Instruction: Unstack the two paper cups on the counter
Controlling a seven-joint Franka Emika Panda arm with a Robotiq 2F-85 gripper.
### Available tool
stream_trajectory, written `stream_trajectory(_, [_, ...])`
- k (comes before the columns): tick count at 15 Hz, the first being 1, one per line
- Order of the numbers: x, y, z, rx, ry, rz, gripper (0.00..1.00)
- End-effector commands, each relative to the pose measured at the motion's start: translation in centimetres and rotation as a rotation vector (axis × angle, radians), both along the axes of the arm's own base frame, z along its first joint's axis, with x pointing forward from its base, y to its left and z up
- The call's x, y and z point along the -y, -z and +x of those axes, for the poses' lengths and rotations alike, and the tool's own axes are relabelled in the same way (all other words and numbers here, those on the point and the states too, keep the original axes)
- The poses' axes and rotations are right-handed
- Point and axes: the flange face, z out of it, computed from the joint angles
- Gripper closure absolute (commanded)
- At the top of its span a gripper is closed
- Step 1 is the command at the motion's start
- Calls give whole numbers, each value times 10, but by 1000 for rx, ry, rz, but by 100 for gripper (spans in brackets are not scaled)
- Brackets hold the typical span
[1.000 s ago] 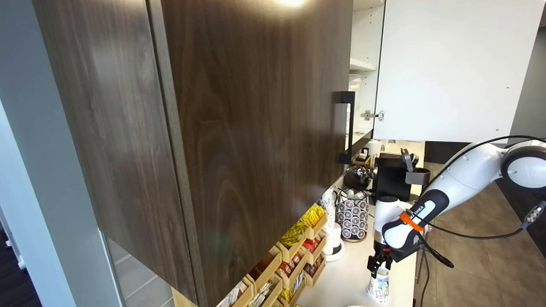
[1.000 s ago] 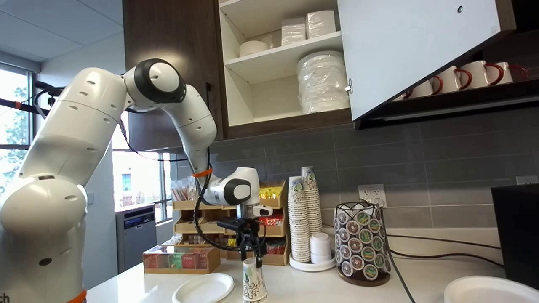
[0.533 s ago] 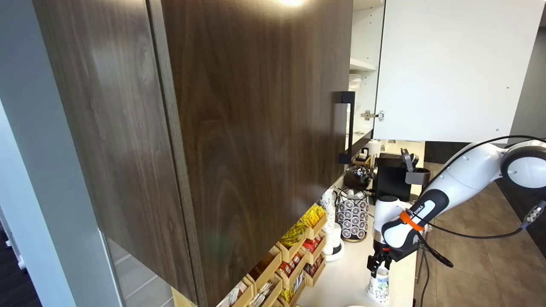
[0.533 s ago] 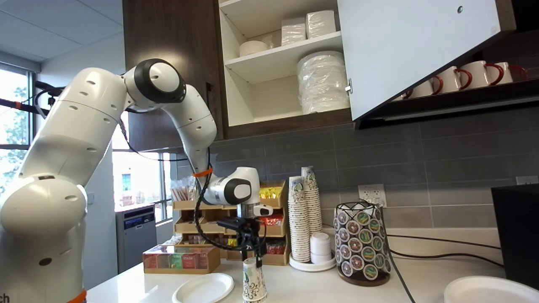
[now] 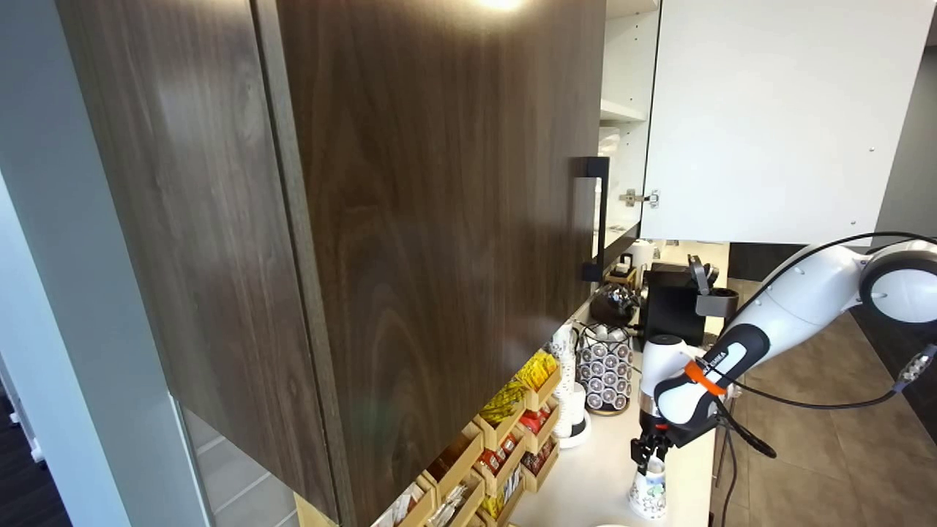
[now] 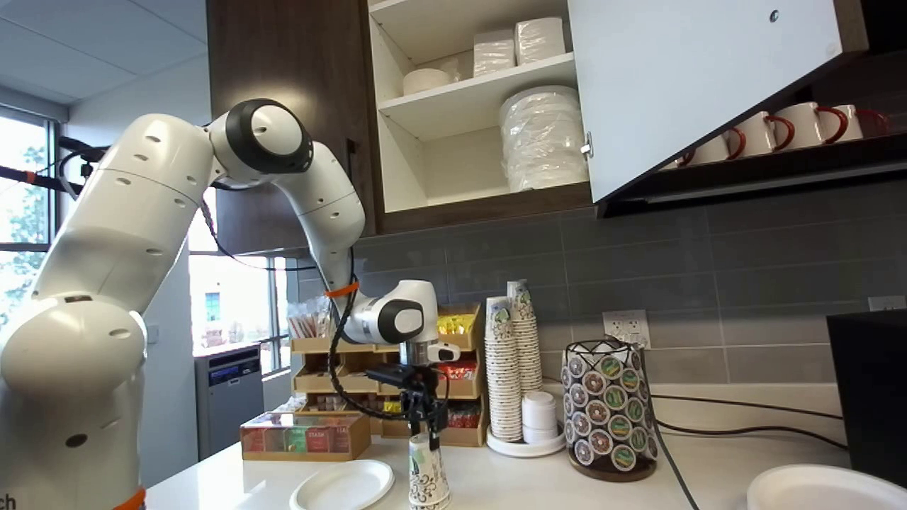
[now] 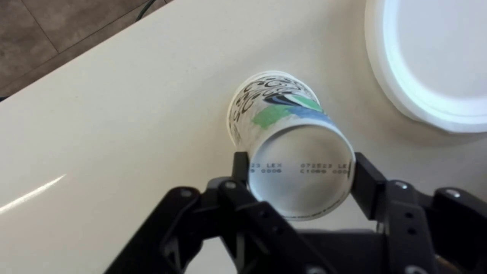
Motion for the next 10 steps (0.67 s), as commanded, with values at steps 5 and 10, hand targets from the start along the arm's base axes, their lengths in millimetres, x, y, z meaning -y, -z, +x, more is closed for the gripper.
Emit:
stream_trajectory(5, [3,-14,1,31,13,4,44])
stream_trajectory(10, [8,-32,4,58,18,-29,47])
